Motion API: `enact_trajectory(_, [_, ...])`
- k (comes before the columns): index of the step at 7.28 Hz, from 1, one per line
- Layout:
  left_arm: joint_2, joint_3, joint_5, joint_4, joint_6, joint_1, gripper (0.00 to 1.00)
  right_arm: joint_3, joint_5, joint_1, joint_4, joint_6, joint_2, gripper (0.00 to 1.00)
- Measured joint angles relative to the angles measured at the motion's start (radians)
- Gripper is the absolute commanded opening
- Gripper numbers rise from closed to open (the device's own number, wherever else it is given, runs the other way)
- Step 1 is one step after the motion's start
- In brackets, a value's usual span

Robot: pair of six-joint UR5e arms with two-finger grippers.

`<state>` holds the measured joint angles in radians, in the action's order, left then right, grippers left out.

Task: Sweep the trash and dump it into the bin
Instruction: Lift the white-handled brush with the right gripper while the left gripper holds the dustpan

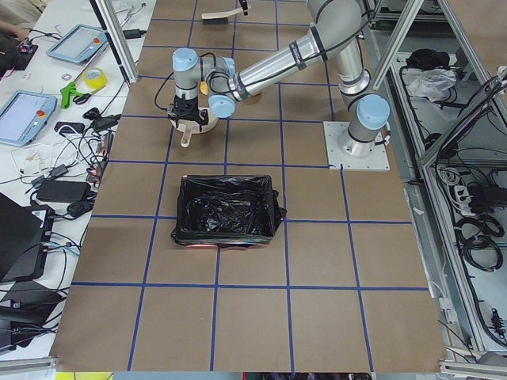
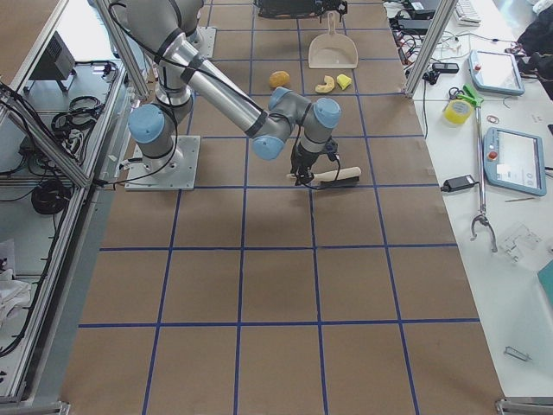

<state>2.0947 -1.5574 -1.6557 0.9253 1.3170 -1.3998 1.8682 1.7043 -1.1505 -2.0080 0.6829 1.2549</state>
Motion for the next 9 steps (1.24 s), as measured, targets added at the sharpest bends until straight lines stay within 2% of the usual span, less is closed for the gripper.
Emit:
enact_trajectory(2, [0.024,0.006,-0.001,-0.009,0.002,0.001,1.00,-0.002,0.006,0.000,0.000,-0.003,0.000,0.18])
enact_trajectory(3, [0.032,0.008,-0.001,-0.011,0.001,0.002,0.97,-0.004,0.007,0.000,0.000,-0.006,0.000,0.15])
enact_trajectory(4, [0.038,0.008,0.000,-0.014,0.001,0.003,0.73,-0.006,0.007,0.000,0.001,-0.016,0.002,0.14])
enact_trajectory(5, [0.040,0.005,0.002,-0.015,0.004,0.003,0.37,-0.012,0.007,-0.001,0.003,-0.036,0.007,0.13])
enact_trajectory(6, [0.041,0.002,0.006,-0.014,0.006,0.004,0.06,-0.023,0.006,-0.005,0.008,-0.062,0.013,0.12])
enact_trajectory(7, [0.039,0.001,0.008,-0.014,0.008,0.004,0.00,-0.040,0.004,-0.011,0.020,-0.092,0.019,0.11])
enact_trajectory(9, [0.032,-0.003,0.009,-0.010,0.009,0.004,0.00,-0.070,0.002,-0.055,0.068,-0.174,0.037,0.11])
